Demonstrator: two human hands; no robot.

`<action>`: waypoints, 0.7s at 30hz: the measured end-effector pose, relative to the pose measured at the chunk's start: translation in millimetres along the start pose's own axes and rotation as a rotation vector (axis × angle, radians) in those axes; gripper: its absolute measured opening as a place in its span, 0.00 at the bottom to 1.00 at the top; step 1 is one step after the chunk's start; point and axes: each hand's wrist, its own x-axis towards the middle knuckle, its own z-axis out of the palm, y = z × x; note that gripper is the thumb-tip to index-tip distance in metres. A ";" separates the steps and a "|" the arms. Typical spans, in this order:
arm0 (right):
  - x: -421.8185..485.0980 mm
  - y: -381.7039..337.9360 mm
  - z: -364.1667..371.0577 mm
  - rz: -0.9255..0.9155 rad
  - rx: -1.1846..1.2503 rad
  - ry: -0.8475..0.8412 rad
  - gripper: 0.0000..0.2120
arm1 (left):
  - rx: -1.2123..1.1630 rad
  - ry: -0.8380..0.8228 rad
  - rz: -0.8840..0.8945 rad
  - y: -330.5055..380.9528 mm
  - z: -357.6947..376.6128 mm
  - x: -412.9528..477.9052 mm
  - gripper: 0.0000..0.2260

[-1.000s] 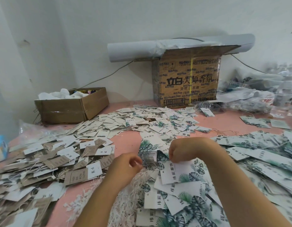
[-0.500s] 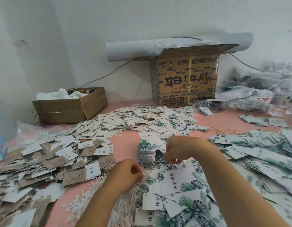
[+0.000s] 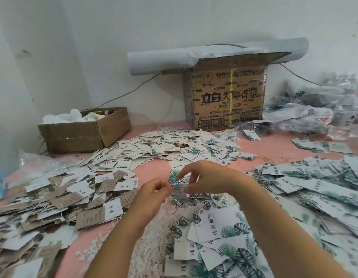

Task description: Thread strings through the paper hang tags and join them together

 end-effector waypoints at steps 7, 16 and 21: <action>6.8 -6.1 11.6 -0.131 0.114 0.118 0.05 | -0.091 -0.038 0.039 12.3 1.2 -2.6 0.08; 3.6 -10.0 8.4 -0.194 0.181 0.208 0.02 | -0.160 -0.038 0.081 20.3 2.6 -8.4 0.06; 1.2 -10.9 8.4 -0.208 0.240 0.284 0.03 | -0.254 -0.056 0.094 21.3 1.8 -9.1 0.06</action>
